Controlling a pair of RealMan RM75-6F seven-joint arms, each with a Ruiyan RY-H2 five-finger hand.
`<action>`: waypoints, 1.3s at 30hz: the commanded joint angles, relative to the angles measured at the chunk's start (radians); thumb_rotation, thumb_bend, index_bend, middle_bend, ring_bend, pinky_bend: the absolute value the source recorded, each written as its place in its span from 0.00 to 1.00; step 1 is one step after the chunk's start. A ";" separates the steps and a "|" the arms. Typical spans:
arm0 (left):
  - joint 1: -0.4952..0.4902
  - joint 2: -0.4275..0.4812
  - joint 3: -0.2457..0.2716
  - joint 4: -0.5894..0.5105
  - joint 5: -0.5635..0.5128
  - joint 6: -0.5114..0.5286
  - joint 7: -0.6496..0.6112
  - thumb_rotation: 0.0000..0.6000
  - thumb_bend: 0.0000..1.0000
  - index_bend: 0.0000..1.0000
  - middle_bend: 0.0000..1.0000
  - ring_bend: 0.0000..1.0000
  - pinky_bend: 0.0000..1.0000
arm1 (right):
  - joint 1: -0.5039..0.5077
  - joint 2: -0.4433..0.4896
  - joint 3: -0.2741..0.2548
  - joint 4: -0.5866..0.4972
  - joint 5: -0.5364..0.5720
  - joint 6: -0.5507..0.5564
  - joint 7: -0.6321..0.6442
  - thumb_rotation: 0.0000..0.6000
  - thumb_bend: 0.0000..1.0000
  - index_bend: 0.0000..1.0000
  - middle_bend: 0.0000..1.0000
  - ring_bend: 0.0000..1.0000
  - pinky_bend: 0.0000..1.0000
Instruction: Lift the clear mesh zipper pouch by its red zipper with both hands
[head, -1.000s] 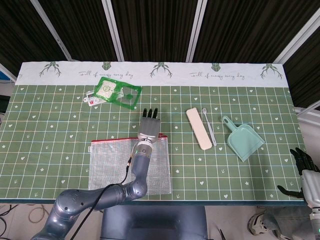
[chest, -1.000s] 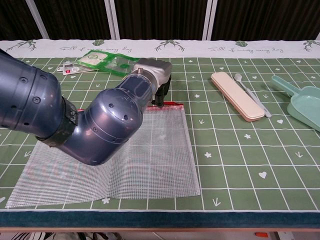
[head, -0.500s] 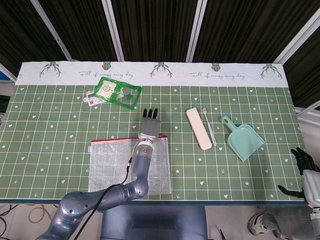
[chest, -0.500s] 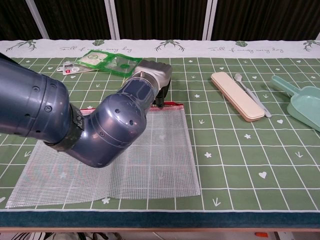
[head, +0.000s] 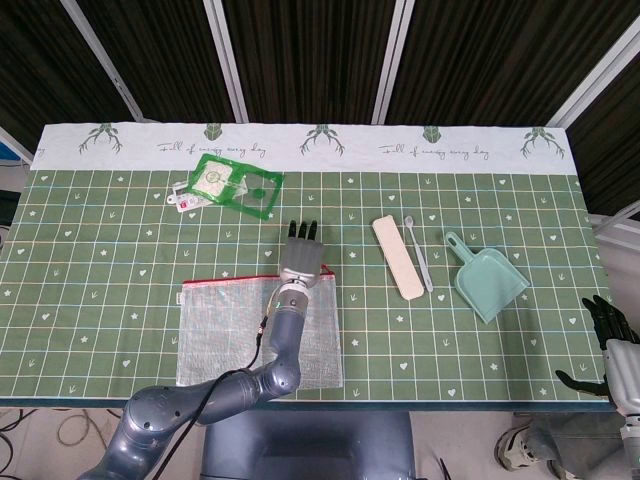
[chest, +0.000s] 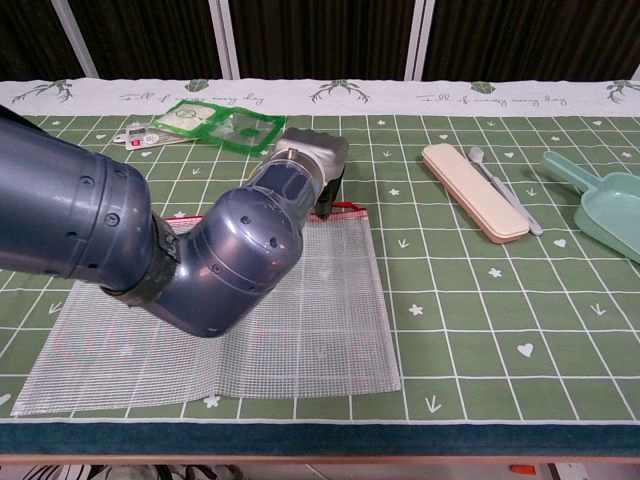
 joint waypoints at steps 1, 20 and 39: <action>0.000 0.000 -0.003 -0.001 -0.003 -0.002 0.007 1.00 0.27 0.51 0.04 0.00 0.00 | 0.000 0.000 0.000 -0.001 0.000 0.000 0.000 1.00 0.12 0.00 0.00 0.00 0.20; 0.017 0.045 -0.009 -0.086 0.018 0.029 0.012 1.00 0.39 0.56 0.06 0.00 0.00 | -0.001 0.003 -0.001 -0.010 -0.003 0.000 0.004 1.00 0.12 0.00 0.00 0.00 0.20; 0.068 0.315 -0.039 -0.575 0.052 0.187 0.019 1.00 0.39 0.57 0.06 0.00 0.00 | 0.004 0.025 -0.012 -0.052 -0.008 -0.021 -0.009 1.00 0.12 0.00 0.00 0.00 0.20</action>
